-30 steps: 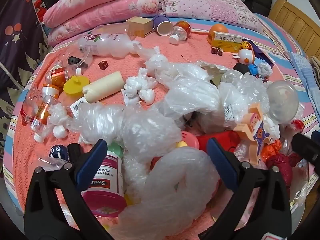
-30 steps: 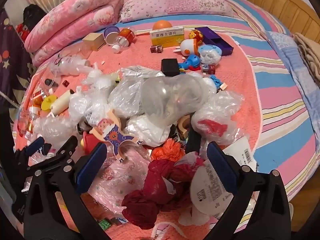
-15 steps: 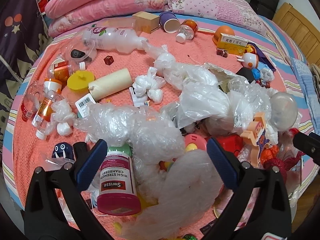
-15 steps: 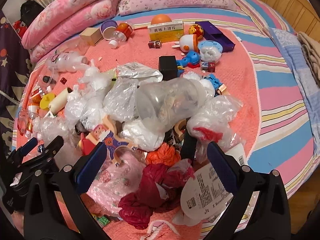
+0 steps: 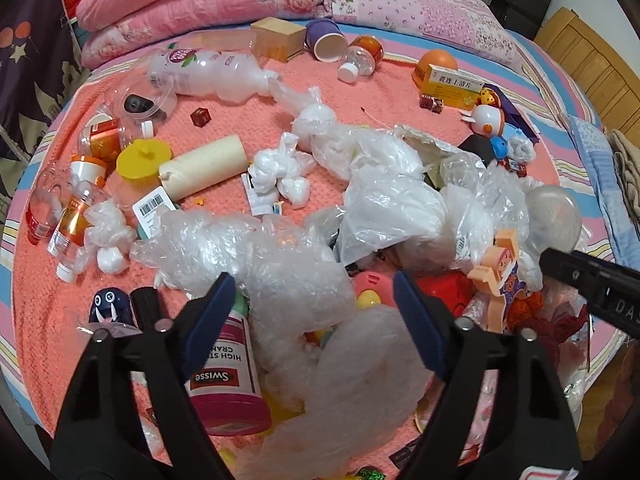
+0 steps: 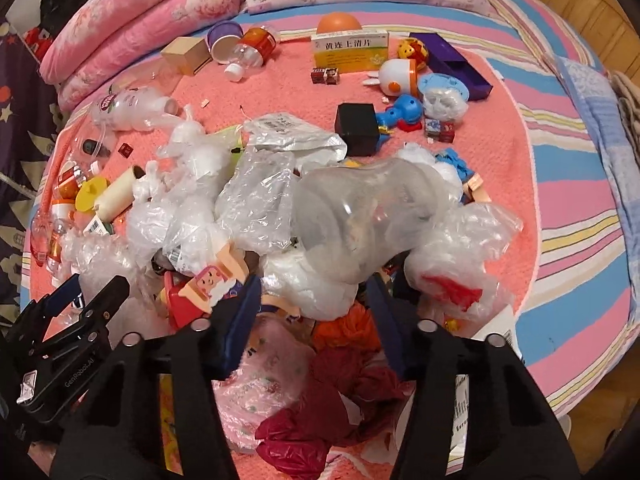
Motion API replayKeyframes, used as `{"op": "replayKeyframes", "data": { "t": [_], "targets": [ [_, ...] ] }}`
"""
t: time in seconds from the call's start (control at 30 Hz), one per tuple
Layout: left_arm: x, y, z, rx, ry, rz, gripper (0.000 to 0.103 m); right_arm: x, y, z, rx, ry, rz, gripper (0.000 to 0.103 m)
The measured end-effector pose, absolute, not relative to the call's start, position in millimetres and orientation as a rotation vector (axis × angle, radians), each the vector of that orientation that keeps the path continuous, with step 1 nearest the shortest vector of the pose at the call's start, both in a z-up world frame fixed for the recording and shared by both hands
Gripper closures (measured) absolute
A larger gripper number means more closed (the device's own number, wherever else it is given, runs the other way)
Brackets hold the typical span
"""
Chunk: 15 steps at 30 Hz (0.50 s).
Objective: Collect trash
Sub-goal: 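Move the right tool toward the cardboard cartoon figure while the left approaches bubble wrap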
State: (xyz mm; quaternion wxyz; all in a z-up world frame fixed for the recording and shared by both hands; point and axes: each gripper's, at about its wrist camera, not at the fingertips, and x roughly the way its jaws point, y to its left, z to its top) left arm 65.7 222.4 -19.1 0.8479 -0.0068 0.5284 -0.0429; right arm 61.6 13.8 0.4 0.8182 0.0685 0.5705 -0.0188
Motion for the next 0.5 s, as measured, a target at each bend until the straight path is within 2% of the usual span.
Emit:
{"op": "replayKeyframes", "data": {
  "t": [0.1, 0.5],
  "targets": [
    [66.7, 223.1, -18.2, -0.013, 1.109, -0.092, 0.038, 66.2, 15.3, 0.7, 0.139, 1.22, -0.021, 0.055],
    [67.0, 217.2, -18.5, 0.019, 1.115, -0.115, 0.039, 69.5, 13.9, 16.1, 0.139, 1.197, 0.005, 0.055]
  ]
}}
